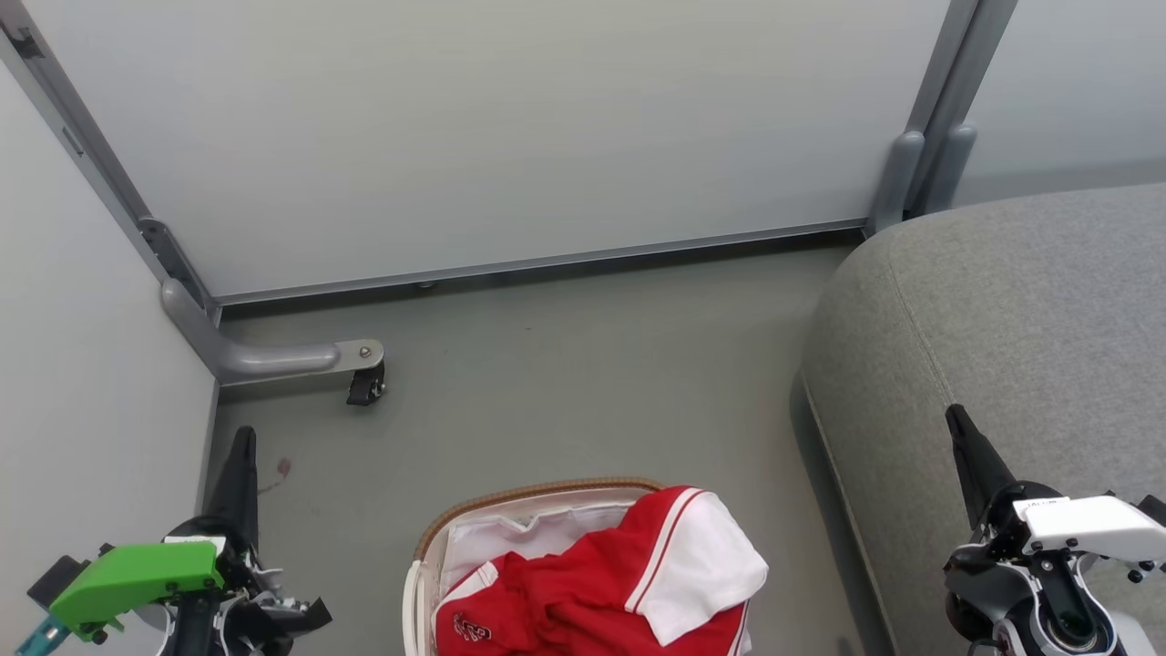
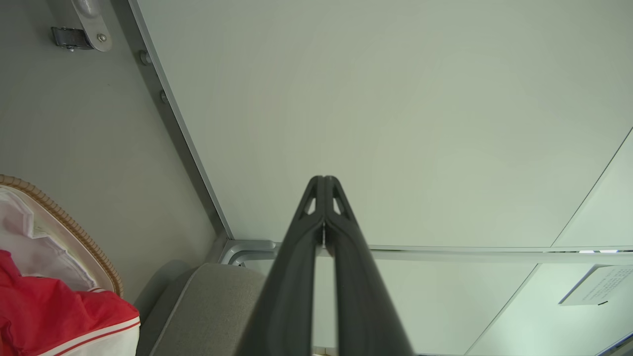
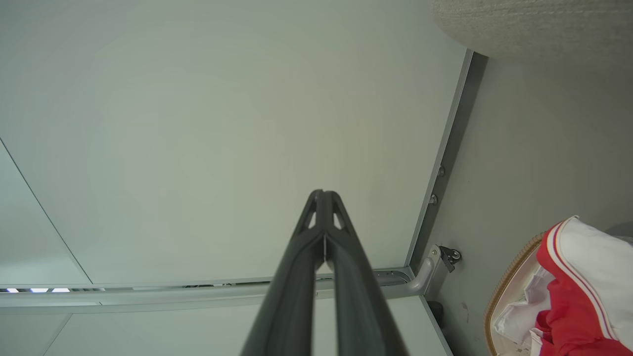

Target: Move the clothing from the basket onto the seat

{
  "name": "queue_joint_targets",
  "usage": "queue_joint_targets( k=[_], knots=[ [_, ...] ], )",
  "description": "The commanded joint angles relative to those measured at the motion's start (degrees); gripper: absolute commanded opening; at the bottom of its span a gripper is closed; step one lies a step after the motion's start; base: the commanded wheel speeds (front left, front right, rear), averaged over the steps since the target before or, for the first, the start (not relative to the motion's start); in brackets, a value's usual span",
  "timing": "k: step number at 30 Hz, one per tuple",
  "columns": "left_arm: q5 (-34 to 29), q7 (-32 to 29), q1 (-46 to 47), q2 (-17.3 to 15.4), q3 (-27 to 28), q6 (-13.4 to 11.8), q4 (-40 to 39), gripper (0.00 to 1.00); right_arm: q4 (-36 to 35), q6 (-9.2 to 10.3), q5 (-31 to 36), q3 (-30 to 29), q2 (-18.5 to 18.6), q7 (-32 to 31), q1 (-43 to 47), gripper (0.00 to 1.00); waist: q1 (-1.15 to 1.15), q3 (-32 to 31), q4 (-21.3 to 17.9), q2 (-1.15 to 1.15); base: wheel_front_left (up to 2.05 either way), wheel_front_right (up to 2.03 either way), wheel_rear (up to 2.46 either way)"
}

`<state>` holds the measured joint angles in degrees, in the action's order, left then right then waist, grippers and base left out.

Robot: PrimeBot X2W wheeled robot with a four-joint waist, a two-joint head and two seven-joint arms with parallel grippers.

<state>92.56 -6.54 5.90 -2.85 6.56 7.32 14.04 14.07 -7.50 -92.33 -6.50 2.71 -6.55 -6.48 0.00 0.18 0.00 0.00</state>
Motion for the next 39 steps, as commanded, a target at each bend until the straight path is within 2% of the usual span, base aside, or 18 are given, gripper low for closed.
queue_joint_targets(
  k=[1,12,21,30,39],
  knots=[
    [0.00,0.03,-0.07,0.02,-0.04,-0.02,0.14,1.00,0.20,0.00,0.03,0.04,-0.04,0.05,0.03,1.00,0.00,0.00,0.00,0.00,0.00,0.00,0.00],
    [-0.88,2.29,-1.74,0.35,-2.70,-0.08,1.16,1.00,1.76,0.03,1.63,1.27,-0.55,2.26,1.37,1.00,0.00,0.05,0.01,0.00,0.00,0.00,0.00],
    [-4.29,4.72,-1.80,0.29,-4.76,-0.03,0.22,1.00,1.51,0.03,7.74,0.93,-0.43,4.69,1.49,1.00,0.00,0.09,0.03,0.00,0.00,0.00,0.00],
    [-12.02,6.84,-1.33,0.23,-6.00,0.01,-1.20,1.00,-1.65,0.02,20.23,0.83,-0.32,6.82,1.53,1.00,0.00,0.13,0.06,0.00,0.00,0.00,0.00],
    [-25.31,8.83,-1.27,0.18,-7.20,-0.93,-3.67,1.00,-4.01,0.02,31.98,1.40,-0.24,8.83,1.97,1.00,0.00,0.23,0.14,0.00,0.00,0.00,0.00]
  ],
)
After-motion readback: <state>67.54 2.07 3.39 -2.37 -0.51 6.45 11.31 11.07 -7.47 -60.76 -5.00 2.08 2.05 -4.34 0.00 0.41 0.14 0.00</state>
